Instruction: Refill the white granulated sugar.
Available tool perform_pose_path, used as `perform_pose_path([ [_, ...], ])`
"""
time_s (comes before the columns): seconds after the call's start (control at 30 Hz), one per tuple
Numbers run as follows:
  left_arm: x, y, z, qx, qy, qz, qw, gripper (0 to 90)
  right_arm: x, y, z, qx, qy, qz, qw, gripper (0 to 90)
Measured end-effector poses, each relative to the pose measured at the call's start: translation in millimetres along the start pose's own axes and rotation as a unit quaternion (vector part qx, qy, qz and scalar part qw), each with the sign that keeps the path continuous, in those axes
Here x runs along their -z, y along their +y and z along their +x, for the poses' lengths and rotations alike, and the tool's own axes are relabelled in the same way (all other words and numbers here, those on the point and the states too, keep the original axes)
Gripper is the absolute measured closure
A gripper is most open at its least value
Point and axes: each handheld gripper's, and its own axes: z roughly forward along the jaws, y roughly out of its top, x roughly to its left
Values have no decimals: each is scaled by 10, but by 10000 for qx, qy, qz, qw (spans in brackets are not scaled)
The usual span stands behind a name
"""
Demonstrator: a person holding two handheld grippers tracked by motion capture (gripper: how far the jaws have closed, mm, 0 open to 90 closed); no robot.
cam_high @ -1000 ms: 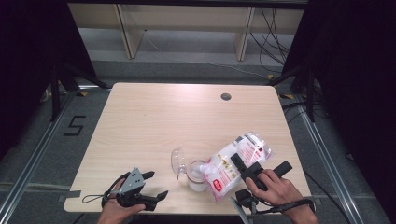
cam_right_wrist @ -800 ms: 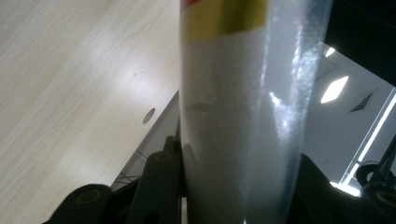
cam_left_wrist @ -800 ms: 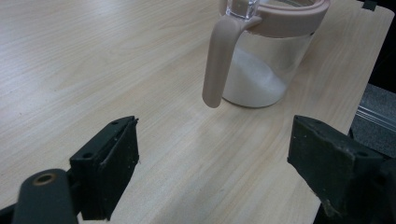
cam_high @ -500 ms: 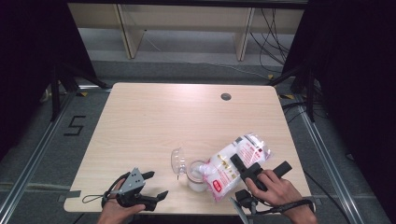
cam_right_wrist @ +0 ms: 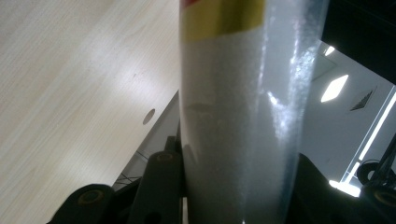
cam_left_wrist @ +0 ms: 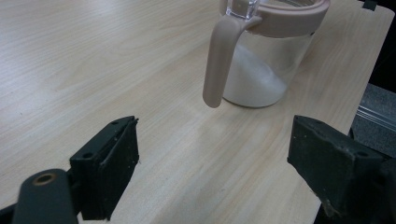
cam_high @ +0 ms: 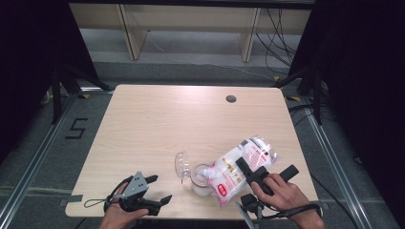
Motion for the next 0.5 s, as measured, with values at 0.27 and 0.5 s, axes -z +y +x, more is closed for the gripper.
perform_pose_path([
  [0.27, 1, -1, 0, 13, 7, -10, 10000, 158, 6, -2, 1, 37, 42, 8, 10000, 728],
  [0.5, 7, 5, 30, -176, 9, 28, 9998, 158, 8, -18, 0, -11, 7, -7, 10000, 729],
])
